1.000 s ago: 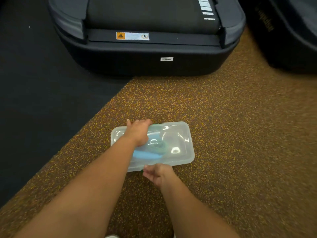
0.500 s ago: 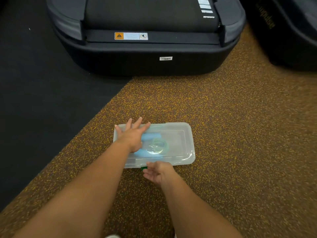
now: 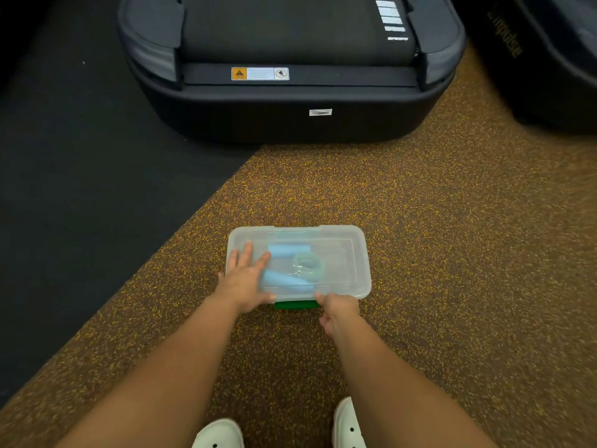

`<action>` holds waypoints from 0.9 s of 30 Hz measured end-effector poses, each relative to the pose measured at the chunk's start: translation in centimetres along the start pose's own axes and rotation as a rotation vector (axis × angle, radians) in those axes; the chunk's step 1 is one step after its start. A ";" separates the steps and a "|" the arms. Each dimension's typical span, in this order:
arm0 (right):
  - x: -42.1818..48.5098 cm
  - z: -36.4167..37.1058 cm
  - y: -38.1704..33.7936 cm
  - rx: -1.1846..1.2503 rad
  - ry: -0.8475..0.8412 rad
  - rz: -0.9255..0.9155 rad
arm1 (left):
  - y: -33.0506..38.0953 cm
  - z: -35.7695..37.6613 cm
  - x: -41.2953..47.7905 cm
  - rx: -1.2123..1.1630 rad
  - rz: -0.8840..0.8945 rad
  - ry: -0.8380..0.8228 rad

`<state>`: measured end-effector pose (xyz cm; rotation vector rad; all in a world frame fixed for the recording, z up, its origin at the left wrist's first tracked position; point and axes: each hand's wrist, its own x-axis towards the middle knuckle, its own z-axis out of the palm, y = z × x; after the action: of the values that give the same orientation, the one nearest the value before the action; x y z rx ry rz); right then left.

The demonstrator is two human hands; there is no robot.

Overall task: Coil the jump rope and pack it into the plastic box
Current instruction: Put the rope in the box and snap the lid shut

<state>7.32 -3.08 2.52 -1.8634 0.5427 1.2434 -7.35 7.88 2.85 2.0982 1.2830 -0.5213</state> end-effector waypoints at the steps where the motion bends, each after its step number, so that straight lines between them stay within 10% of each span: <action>1: 0.0 0.1 0.1 -0.004 -0.002 -0.001 | 0.0 0.2 -0.2 0.016 -0.002 0.005; 27: 0.2 0.3 0.2 0.118 -0.025 0.010 | 1.7 2.4 -1.6 0.137 0.108 0.121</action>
<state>7.07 -2.94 2.16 -1.7466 0.5993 1.2137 -6.62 4.69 2.58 2.3296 1.2213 -0.4523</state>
